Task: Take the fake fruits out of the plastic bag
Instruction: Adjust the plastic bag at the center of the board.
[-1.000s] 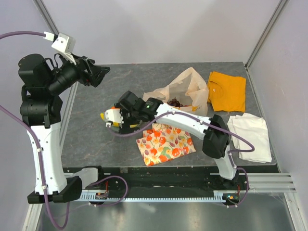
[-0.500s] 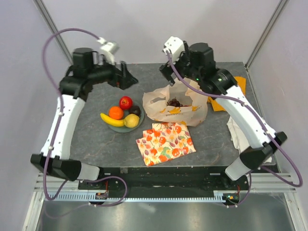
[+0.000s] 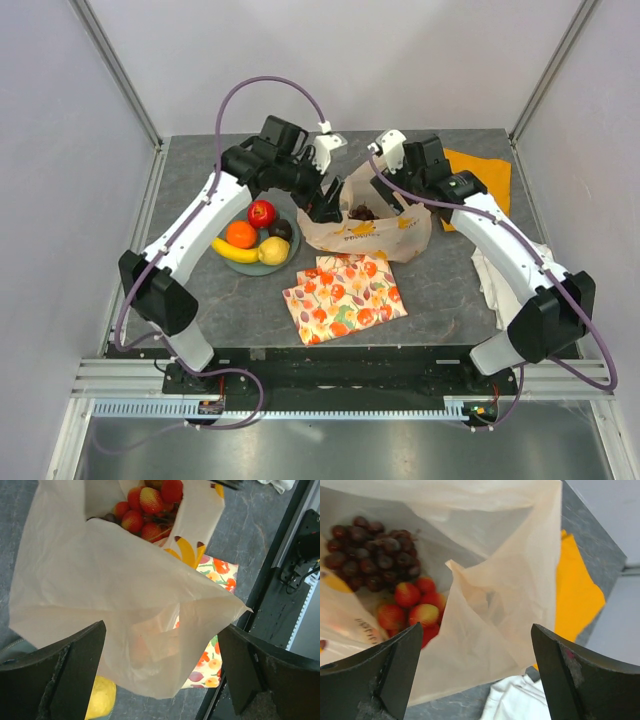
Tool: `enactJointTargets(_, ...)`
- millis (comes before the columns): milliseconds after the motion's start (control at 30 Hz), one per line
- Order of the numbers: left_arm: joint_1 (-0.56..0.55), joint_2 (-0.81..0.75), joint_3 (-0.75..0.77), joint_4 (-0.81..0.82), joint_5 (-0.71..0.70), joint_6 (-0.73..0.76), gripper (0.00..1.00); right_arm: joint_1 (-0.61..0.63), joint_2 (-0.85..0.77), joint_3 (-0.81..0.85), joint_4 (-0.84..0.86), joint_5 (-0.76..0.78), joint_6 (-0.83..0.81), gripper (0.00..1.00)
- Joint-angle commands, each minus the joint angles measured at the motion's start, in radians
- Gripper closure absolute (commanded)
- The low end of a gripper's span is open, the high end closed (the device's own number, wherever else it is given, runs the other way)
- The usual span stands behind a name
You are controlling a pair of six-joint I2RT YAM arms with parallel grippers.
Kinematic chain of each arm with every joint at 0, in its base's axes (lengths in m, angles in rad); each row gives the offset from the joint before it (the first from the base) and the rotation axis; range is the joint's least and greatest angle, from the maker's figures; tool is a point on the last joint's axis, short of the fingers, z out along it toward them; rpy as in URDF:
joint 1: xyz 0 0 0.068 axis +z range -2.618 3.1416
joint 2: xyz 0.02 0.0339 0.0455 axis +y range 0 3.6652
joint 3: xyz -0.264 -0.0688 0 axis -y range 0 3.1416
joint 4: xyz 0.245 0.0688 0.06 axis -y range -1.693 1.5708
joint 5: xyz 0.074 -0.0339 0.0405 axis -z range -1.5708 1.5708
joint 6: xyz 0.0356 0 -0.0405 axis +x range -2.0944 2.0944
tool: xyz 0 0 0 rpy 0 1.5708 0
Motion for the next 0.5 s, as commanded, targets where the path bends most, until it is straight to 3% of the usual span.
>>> enactJointTargets(0, -0.036, 0.043, 0.066, -0.018, -0.048, 0.061, 0.08, -0.005, 0.032, -0.017, 0.010, 0.113, -0.048, 0.03)
enactJointTargets(67, -0.033, 0.099, 0.116, -0.032, -0.025, 0.076, 0.21, -0.011, 0.112, -0.001, 0.005, 0.152, -0.084, 0.06)
enactJointTargets(133, -0.026, 0.134, 0.164, -0.037, 0.021, 0.088, 0.83, -0.025, 0.205, 0.033, -0.019, 0.147, -0.111, 0.21)
enactJointTargets(167, -0.023, 0.172, 0.211, -0.032, 0.012, 0.085, 0.98, -0.046, 0.234, 0.087, -0.031, 0.115, -0.115, 0.39)
enactJointTargets(233, 0.000, 0.217, 0.273, -0.032, 0.024, 0.093, 0.98, -0.068, 0.329, 0.163, -0.079, 0.077, -0.122, 0.59)
enactJointTargets(267, 0.013, 0.260, 0.347, -0.031, 0.026, 0.093, 0.98, -0.088, 0.359, 0.243, -0.091, 0.057, -0.130, 0.74)
enactJointTargets(367, 0.072, 0.321, 0.508, -0.011, 0.032, 0.072, 0.98, -0.125, 0.451, 0.413, -0.116, 0.034, -0.145, 0.94)
enactJointTargets(467, 0.123, 0.353, 0.613, 0.049, 0.010, 0.064, 0.98, -0.160, 0.500, 0.591, -0.104, -0.032, -0.142, 1.00)
